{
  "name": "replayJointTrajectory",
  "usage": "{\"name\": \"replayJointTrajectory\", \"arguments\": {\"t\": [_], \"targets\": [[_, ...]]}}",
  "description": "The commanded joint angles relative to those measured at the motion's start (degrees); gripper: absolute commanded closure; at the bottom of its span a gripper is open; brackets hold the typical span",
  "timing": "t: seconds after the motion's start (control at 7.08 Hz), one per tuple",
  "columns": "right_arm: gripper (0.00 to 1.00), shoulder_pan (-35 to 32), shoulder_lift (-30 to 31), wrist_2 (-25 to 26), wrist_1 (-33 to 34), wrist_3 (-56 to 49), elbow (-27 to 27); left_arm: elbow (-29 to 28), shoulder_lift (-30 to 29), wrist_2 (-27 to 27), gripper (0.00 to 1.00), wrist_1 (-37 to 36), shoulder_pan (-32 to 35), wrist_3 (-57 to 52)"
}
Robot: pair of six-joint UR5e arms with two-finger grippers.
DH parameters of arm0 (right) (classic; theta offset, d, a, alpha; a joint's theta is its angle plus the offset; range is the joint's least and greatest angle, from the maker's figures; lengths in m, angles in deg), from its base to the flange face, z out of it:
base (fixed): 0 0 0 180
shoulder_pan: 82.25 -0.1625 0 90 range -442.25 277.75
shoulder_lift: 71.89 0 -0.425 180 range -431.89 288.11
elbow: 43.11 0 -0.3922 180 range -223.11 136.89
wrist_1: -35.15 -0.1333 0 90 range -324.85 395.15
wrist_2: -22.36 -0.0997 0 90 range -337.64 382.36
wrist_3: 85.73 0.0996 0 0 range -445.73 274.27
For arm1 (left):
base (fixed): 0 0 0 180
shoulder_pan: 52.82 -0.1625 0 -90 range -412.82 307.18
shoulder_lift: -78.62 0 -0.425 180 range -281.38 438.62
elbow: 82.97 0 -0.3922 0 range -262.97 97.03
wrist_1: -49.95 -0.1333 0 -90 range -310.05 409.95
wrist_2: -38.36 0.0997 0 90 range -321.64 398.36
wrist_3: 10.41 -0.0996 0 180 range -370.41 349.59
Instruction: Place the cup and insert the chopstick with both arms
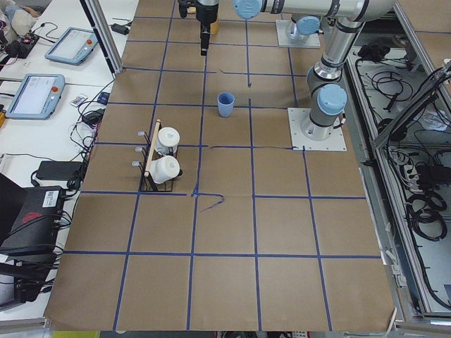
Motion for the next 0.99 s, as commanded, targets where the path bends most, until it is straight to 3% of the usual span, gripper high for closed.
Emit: {"name": "replayJointTrajectory", "arguments": {"t": [0.0, 0.85], "targets": [[0.00, 0.0, 0.0, 0.2, -0.1, 0.0, 0.0, 0.1, 0.0, -0.1, 0.00, 0.1, 0.0, 0.0], [0.00, 0.0, 0.4, 0.2, 0.0, 0.0, 0.0, -0.1, 0.0, -0.9, 0.00, 0.1, 0.0, 0.0]]}}
